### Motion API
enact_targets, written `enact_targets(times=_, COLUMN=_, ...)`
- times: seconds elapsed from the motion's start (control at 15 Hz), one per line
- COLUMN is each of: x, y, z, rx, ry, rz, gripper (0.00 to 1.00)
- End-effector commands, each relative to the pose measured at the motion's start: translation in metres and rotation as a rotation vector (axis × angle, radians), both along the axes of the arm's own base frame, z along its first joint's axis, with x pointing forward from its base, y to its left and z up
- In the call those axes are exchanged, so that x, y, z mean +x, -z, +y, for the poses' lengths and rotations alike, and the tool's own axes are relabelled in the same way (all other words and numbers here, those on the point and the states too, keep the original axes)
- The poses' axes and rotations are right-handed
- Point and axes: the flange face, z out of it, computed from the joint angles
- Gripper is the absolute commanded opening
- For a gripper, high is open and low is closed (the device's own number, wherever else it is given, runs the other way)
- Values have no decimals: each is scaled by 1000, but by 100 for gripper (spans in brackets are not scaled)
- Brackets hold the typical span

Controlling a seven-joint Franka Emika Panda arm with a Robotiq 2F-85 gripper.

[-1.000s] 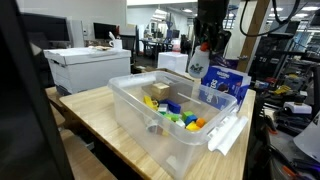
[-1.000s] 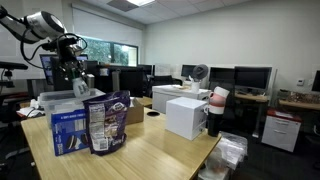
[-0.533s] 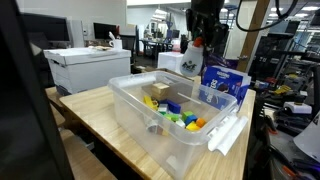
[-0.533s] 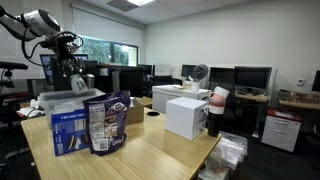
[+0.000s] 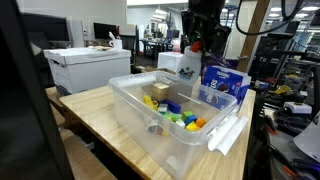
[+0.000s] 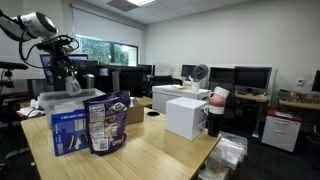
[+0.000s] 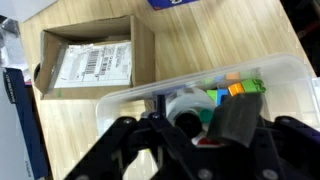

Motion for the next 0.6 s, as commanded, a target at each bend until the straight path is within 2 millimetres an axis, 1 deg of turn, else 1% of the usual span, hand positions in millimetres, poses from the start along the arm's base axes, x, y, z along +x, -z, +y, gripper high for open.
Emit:
enact_targets(times=0.0, x=-7, y=11, z=16, rx=74, ry=-25, rz=35, gripper=31)
enact_targets(times=0.27, x=-10, y=28, z=31, rx=138, ry=-35, rz=68, gripper=31)
enact_targets(times=0.53, x=-16, y=53, z=37, rx=170, ry=-41, rz=111, gripper=31)
